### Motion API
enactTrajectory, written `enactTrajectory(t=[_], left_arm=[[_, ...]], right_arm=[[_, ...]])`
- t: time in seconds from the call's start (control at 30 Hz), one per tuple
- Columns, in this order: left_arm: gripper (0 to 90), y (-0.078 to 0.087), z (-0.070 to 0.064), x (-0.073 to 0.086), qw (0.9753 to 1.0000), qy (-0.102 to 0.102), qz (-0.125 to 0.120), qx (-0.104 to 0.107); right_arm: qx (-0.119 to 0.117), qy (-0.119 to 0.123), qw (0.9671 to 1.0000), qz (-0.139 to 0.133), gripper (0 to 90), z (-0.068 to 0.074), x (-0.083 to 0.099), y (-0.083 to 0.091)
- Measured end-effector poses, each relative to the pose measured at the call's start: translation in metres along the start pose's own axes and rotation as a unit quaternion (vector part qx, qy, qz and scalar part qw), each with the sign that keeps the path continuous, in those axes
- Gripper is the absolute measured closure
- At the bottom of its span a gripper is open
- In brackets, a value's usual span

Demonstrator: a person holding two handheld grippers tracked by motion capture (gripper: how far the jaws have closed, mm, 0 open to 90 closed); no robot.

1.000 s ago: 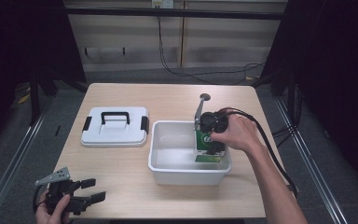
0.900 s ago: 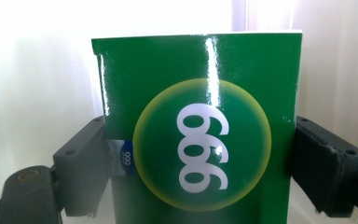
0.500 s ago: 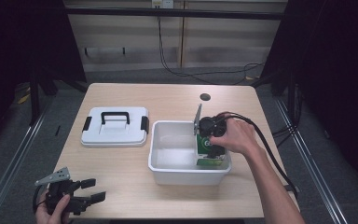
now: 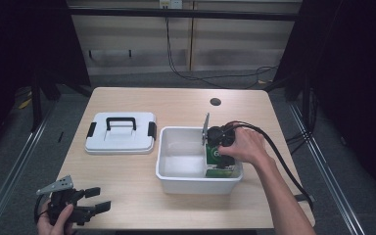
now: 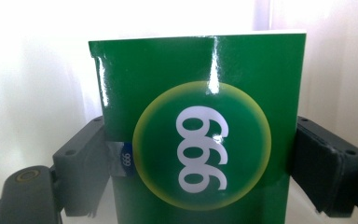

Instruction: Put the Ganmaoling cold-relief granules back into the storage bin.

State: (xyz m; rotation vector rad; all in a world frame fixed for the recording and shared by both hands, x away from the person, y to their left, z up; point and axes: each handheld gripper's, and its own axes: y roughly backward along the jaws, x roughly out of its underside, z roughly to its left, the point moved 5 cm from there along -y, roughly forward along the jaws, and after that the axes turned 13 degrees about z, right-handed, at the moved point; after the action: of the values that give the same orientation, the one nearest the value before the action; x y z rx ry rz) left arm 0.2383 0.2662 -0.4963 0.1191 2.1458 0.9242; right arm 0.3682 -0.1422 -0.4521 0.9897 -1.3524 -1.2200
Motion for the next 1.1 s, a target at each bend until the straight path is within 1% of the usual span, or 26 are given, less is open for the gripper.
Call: enactTrajectory(t=[0.03,0.07,0.13,0.23,0.37,0.4,0.43,0.53,0.67,0.8,0.83,0.87,0.9,0.93,0.97,1.0,1.1], left_arm=[[16.1,0.0,0.0,0.0,1.0,0.002,0.0,0.002],[16.1,0.0,0.0,0.0,1.0,0.002,0.0,0.002],[16.1,0.0,0.0,0.0,1.0,0.002,0.0,0.001],[16.1,0.0,0.0,0.0,1.0,0.002,0.001,0.002],[16.1,0.0,0.0,0.0,1.0,0.002,0.002,0.0],[16.1,-0.001,0.0,0.0,1.0,0.001,0.004,-0.005],[16.0,-0.001,0.0,0.0,1.0,0.003,0.004,-0.005],[16.1,-0.001,0.0,0.0,1.0,0.002,0.004,-0.004],[16.0,-0.001,-0.001,0.0,1.0,0.004,0.001,0.0],[16.1,0.0,0.0,0.001,1.0,0.001,0.005,-0.004],[16.1,0.0,0.0,0.0,1.0,0.001,0.005,-0.004],[16.1,-0.001,-0.001,0.0,1.0,0.004,0.002,-0.002],[16.1,0.0,0.0,0.0,1.0,0.005,0.002,-0.001],[16.1,0.0,0.0,0.0,1.0,0.005,0.002,-0.002],[16.1,-0.001,0.0,0.0,1.0,0.005,0.002,-0.001],[16.1,0.0,0.0,0.0,1.0,0.004,0.002,-0.001],[16.1,0.0,0.0,0.0,1.0,0.004,0.002,-0.002]], right_arm=[[-0.002,-0.004,1.0,0.001,14.4,0.0,0.0,-0.001],[0.002,-0.002,1.0,0.002,14.4,0.0,-0.001,-0.002],[0.002,-0.007,1.0,0.004,14.4,0.0,-0.002,-0.004],[0.003,-0.008,0.9999,0.011,14.4,0.001,-0.002,-0.007],[0.005,-0.011,0.9998,0.013,14.3,0.001,-0.004,-0.01],[0.005,-0.006,0.9998,0.016,14.3,0.0,-0.004,-0.011],[0.003,-0.011,0.9998,0.017,14.3,0.0,-0.004,-0.011],[0.007,-0.01,0.9998,0.018,14.1,0.0,-0.005,-0.013],[0.005,-0.014,0.9997,0.021,13.3,-0.001,-0.005,-0.013],[0.007,-0.008,0.9996,0.025,12.8,0.0,-0.005,-0.014],[0.008,-0.008,0.9996,0.026,12.7,0.001,-0.005,-0.014],[0.009,-0.003,0.9996,0.025,12.6,0.001,-0.005,-0.014],[0.009,-0.005,0.9996,0.025,12.6,0.001,-0.005,-0.014],[0.011,0.001,0.9996,0.025,12.5,0.001,-0.004,-0.015],[0.013,0.0,0.9996,0.027,12.2,0.001,-0.004,-0.015],[0.014,0.007,0.9995,0.026,12.2,0.0,-0.004,-0.015],[0.012,0.009,0.9995,0.028,11.2,0.002,-0.004,-0.015]])
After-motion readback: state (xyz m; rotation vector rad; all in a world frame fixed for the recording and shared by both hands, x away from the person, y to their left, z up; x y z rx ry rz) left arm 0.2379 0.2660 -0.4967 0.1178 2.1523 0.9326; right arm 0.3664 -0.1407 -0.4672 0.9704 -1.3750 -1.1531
